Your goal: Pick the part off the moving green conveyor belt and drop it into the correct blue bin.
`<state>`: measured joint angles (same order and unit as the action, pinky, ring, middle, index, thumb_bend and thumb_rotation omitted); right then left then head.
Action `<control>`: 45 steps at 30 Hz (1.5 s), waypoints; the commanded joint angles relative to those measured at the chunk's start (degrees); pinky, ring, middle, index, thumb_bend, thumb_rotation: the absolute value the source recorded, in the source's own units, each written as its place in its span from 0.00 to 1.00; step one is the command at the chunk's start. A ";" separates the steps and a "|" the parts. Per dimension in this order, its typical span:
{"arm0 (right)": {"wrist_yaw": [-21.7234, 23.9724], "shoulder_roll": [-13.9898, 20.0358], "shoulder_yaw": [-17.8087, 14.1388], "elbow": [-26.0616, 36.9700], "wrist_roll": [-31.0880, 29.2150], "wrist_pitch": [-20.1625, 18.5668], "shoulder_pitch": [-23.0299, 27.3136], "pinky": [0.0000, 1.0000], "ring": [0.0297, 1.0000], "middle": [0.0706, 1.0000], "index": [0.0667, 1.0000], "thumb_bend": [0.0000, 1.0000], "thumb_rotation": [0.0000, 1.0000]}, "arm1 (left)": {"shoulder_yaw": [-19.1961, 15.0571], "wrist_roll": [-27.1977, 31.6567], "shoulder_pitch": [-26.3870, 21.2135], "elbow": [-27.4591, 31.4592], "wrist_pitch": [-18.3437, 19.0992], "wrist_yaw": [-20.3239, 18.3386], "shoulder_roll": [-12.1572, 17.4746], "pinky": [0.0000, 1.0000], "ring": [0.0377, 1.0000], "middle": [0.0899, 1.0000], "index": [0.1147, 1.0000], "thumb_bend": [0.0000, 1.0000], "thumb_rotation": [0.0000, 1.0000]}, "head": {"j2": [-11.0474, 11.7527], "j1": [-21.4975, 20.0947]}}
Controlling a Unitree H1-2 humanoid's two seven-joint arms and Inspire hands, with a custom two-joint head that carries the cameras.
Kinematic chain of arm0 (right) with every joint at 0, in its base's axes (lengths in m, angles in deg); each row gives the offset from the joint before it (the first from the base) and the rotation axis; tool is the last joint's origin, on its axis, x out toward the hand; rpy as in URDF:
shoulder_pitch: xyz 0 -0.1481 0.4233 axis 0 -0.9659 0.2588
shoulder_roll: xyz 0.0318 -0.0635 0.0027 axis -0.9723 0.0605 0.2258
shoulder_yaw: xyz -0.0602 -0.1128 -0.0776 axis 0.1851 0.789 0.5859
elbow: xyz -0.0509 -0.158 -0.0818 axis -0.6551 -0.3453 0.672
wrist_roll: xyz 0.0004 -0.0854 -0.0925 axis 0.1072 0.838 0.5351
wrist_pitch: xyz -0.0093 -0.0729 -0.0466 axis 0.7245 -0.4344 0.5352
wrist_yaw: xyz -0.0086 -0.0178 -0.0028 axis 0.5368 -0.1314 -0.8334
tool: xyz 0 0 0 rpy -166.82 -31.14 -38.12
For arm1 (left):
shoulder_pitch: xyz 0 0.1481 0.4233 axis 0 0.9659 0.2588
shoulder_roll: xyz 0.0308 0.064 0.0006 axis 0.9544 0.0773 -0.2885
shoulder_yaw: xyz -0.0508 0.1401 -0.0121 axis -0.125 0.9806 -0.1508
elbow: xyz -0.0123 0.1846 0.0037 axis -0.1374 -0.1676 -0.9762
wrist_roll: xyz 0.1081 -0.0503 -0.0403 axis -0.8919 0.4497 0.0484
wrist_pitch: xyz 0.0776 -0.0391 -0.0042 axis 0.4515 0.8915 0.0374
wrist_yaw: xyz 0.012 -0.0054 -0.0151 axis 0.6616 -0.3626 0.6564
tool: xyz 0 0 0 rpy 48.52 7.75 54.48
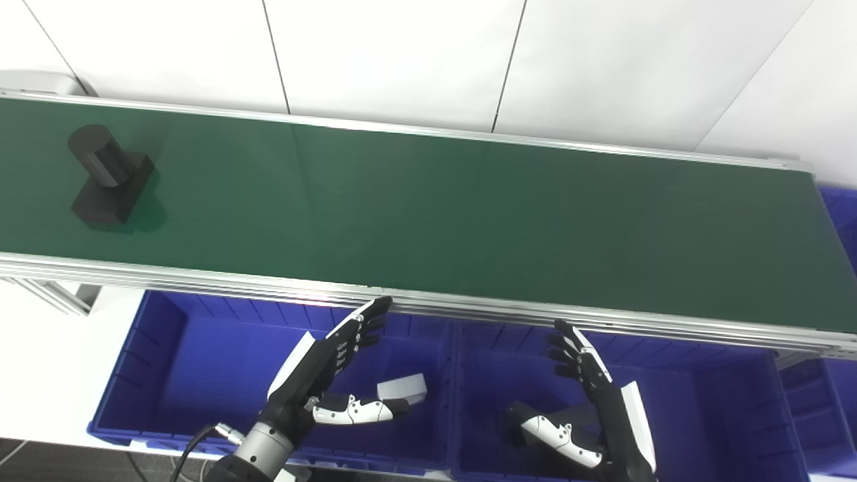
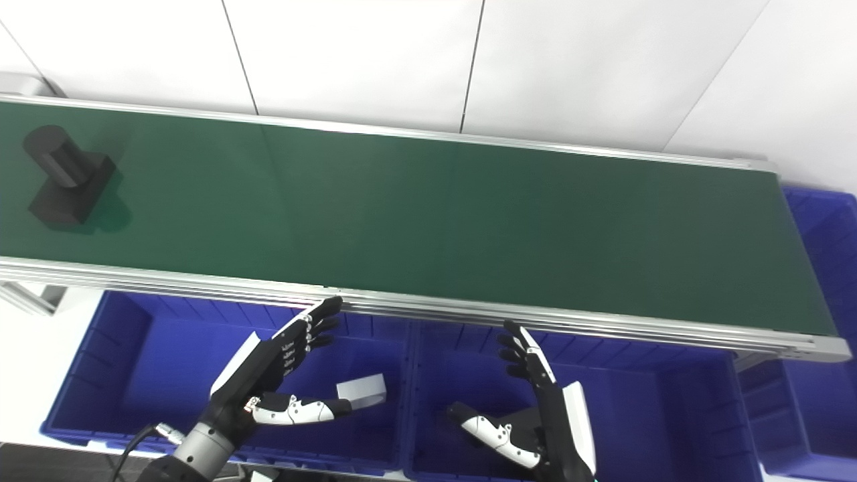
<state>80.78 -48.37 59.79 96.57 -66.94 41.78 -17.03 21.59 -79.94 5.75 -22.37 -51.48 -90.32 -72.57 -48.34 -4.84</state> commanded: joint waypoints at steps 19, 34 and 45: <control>-2.69 2.61 -3.53 -5.86 -2.35 11.80 0.31 0.71 0.78 0.81 0.91 0.72 0.44 | 2.54 -6.27 -0.76 -7.71 -10.60 5.04 -3.69 0.79 0.86 0.89 0.84 0.84 0.04 | 12.99 17.55; -4.29 2.55 -3.70 -5.61 -2.91 14.91 0.41 0.73 0.79 0.81 0.92 0.66 0.28 | 2.76 -7.62 -2.07 -11.29 -14.88 6.37 -3.90 0.79 0.84 0.87 0.82 0.87 0.03 | 15.32 14.21; -5.31 2.89 -2.34 1.12 -7.06 15.02 2.87 0.80 0.81 0.80 0.91 0.72 0.30 | 2.79 -8.47 -3.06 -14.03 -16.96 7.83 -4.74 0.79 0.83 0.84 0.81 0.88 0.01 | 17.45 13.00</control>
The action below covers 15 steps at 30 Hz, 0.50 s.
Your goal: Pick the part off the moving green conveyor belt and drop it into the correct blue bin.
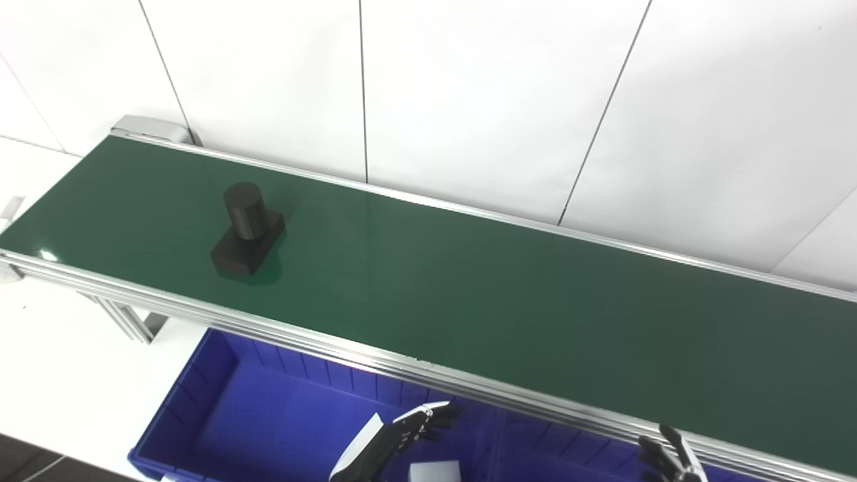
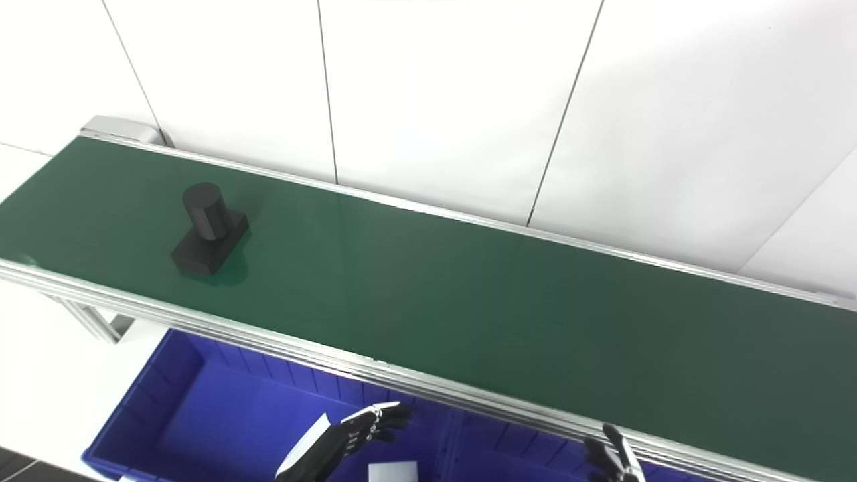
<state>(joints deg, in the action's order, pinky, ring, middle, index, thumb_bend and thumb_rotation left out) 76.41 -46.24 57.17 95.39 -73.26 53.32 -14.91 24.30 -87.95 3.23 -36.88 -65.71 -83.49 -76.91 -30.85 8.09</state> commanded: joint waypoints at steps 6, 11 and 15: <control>-0.40 0.98 0.23 4.49 -0.68 3.36 3.23 0.75 0.79 0.82 0.90 0.74 0.40 | 0.08 -0.94 -0.52 -0.27 -4.43 1.88 -0.83 0.75 0.81 0.84 0.82 0.89 0.00 | 0.31 0.20; 0.97 0.18 -0.04 6.86 -0.27 1.72 6.04 0.77 0.79 0.80 0.89 0.75 0.42 | 0.10 -0.72 -0.43 -0.78 -5.02 2.43 -1.06 0.76 0.81 0.83 0.81 0.89 0.00 | 0.78 0.27; 2.46 0.20 -0.31 8.14 2.42 -0.24 9.95 0.78 0.78 0.79 0.89 0.78 0.48 | 0.25 -1.03 -0.53 -1.07 -5.37 2.84 -1.08 0.71 0.80 0.83 0.80 0.89 0.00 | 0.92 0.31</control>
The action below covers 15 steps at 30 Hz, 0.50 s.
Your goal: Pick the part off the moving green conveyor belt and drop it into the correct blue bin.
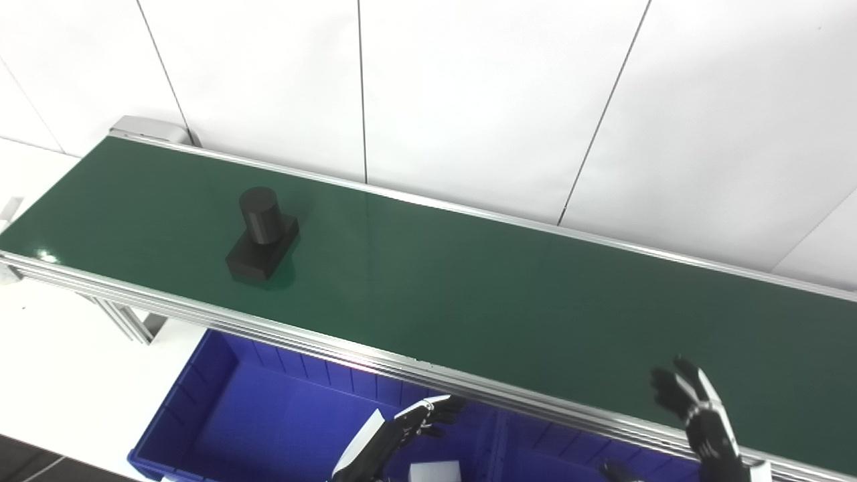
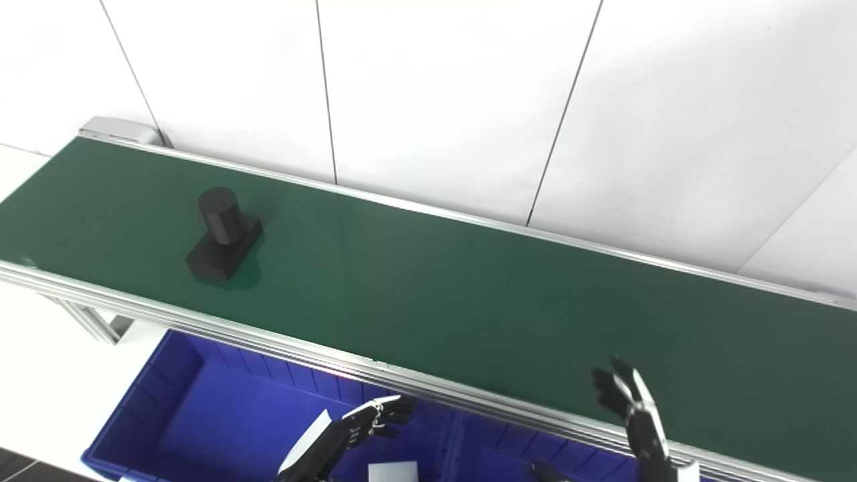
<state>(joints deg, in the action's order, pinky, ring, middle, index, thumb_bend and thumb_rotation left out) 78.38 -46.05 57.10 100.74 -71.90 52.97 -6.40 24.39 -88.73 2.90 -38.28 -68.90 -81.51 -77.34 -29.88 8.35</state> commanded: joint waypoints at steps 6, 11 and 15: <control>3.77 -0.23 -0.60 5.18 5.23 -5.66 6.94 0.72 0.78 0.80 0.90 0.80 0.54 | 0.18 -0.43 -0.53 -0.52 -3.21 1.28 -0.98 0.73 0.81 0.84 0.78 0.89 0.00 | 0.00 -0.14; 6.01 -0.65 -0.44 6.59 5.03 -10.59 9.57 0.70 0.77 0.81 0.89 0.81 0.52 | 0.05 0.13 -0.52 -0.76 -2.69 1.30 -1.42 0.72 0.81 0.84 0.76 0.89 0.00 | 0.26 0.23; 7.41 -0.74 -0.38 7.52 5.70 -13.68 11.72 0.69 0.76 0.81 0.89 0.81 0.50 | 0.11 -0.12 -0.79 -1.16 -3.33 1.47 -1.56 0.70 0.79 0.83 0.76 0.89 0.00 | 0.19 0.47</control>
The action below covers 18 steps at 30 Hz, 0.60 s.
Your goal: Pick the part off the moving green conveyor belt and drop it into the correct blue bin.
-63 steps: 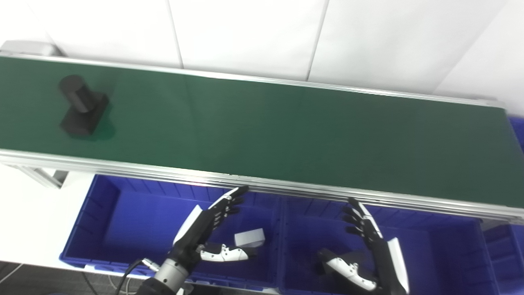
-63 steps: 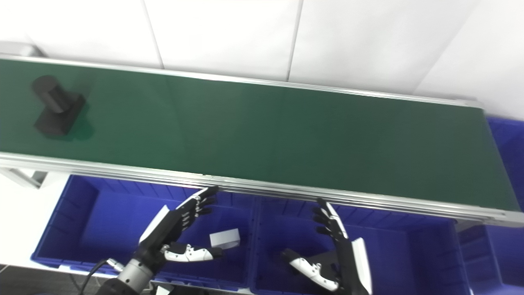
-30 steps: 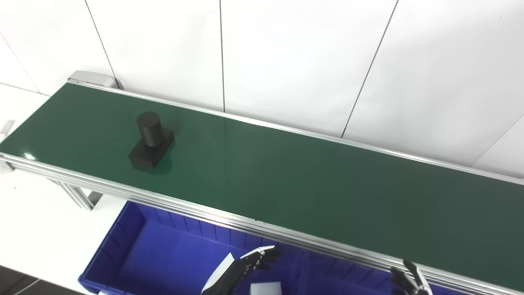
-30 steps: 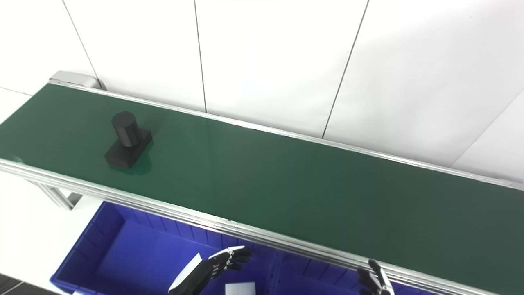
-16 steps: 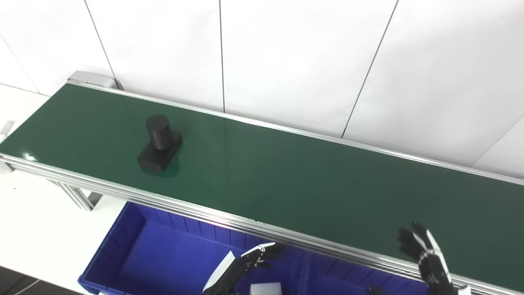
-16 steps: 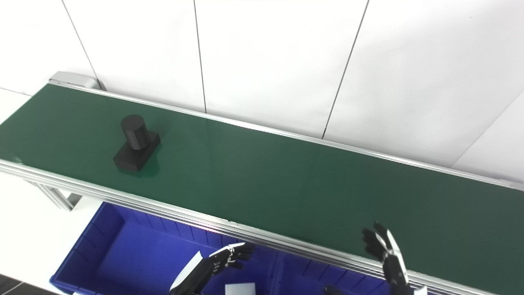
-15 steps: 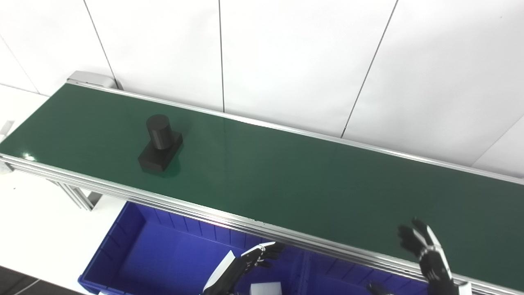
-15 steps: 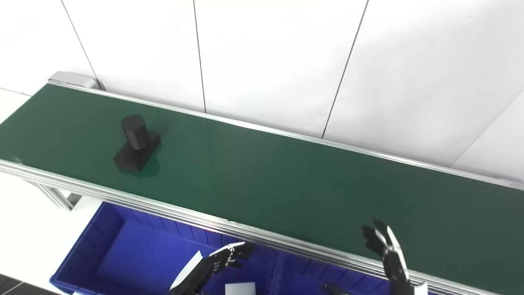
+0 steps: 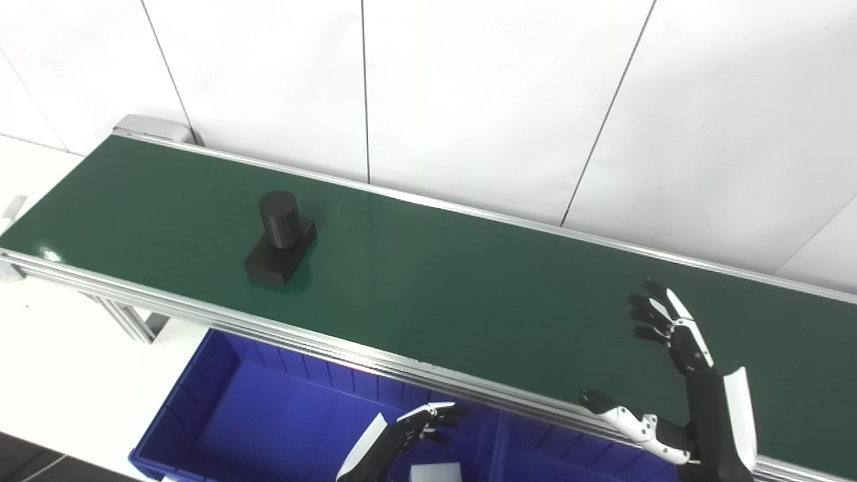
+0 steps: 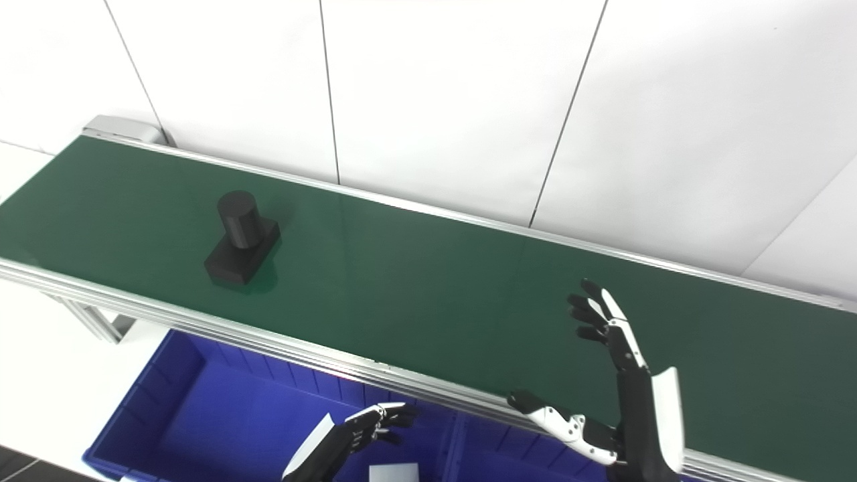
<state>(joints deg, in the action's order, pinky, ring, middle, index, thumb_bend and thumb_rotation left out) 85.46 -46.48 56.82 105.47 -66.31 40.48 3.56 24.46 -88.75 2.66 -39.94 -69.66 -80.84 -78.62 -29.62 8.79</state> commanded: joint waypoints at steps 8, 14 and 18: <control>2.66 -0.35 1.27 3.97 3.63 -5.35 3.71 0.69 0.76 0.79 0.88 0.78 0.49 | 0.45 -0.17 -1.07 -0.32 -3.02 1.32 -0.21 0.67 0.77 0.82 0.76 0.90 0.00 | -0.11 0.23; 4.47 -0.59 2.68 3.18 5.41 -7.68 7.22 0.67 0.76 0.80 0.88 0.77 0.50 | 0.56 -0.21 -1.26 -0.47 -3.14 1.63 0.03 0.64 0.75 0.82 0.76 0.90 0.00 | -0.26 -0.98; 6.00 -1.66 3.54 2.90 4.68 -10.96 9.51 0.63 0.76 0.82 0.89 0.77 0.50 | 0.53 0.13 -1.05 -0.20 -2.99 1.60 -0.07 0.66 0.77 0.83 0.77 0.89 0.00 | -0.24 -1.83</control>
<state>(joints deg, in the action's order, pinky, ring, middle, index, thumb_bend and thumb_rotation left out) 91.07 -47.07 60.10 107.34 -61.25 31.29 11.46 24.88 -88.72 1.83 -41.53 -70.19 -79.83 -78.55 -29.80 7.12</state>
